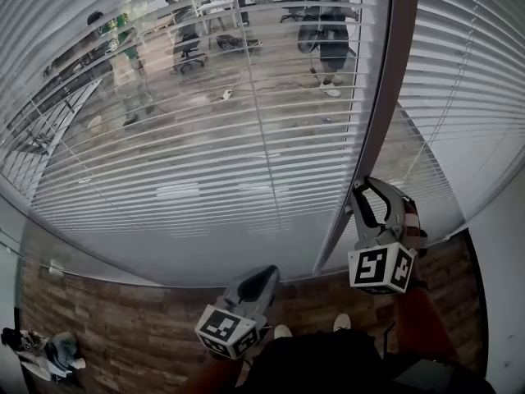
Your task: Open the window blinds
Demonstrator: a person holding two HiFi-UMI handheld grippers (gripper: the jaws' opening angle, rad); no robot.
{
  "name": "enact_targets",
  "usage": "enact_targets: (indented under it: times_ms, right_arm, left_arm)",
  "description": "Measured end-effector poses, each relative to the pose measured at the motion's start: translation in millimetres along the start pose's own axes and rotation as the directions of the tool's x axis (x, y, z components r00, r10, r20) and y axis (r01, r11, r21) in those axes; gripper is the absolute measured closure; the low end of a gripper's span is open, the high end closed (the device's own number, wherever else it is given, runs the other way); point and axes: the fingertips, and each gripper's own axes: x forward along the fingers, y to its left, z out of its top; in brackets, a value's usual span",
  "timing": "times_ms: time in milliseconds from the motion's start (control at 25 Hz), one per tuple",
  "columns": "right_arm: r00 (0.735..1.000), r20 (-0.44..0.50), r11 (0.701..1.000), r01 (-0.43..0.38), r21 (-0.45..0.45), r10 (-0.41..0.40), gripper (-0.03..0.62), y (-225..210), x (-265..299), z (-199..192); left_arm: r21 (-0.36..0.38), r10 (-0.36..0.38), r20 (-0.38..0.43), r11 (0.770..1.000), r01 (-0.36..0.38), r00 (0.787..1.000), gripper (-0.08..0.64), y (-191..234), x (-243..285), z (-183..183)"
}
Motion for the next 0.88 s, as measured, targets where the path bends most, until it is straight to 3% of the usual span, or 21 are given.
enact_targets:
  times_ms: [200,480,640,880]
  right_arm:
    - [1.000,-0.004,1.000,0.010,-0.011,-0.010,0.440,1,-4,2]
    - [0.998,0.057,0.980,-0.029,0.197,0.018,0.428,2,-6,3]
    - [0.994,0.109,0.941,-0.061,0.332,0.026,0.428,-4,-11,9]
    - [0.981,0.195,0.853,-0.105,0.510,0.004,0.431,-13,-14,12]
  left_arm:
    - [0.000,0.005,-0.001,1.000,-0.005,1.000,0.558,-2,-4,4]
    - [-0.002,0.001,-0.005,1.000,-0.001,1.000,0.558,0,-2,-4]
    - [-0.002,0.002,-0.005,1.000,-0.002,1.000,0.558,0,-2,-2]
    - [-0.007,0.001,-0.013,1.000,-0.001,1.000,0.558,-2,-1,-1]
